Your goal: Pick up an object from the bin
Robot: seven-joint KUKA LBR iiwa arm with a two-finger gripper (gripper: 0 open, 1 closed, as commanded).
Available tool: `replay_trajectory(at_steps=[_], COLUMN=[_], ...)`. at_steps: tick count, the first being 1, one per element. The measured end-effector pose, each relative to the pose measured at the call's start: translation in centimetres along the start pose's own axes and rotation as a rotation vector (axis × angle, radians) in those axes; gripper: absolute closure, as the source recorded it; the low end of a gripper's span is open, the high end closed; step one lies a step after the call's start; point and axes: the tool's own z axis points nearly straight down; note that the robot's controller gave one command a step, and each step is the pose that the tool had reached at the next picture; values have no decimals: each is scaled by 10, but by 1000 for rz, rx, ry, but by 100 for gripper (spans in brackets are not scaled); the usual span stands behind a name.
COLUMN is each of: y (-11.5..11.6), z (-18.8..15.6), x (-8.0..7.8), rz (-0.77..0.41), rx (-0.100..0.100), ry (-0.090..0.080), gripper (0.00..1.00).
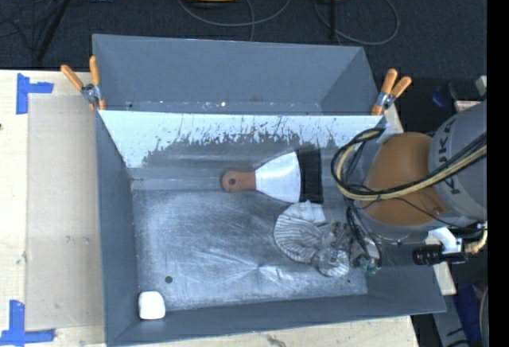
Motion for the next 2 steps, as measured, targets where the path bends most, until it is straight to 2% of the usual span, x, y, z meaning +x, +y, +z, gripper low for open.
replay_trajectory(at_steps=[1,2], y=[0,0], z=[-2,-4], x=[1,0], rz=[0,0], rx=[0,-1], ry=[-1,-14], gripper=[100,100])
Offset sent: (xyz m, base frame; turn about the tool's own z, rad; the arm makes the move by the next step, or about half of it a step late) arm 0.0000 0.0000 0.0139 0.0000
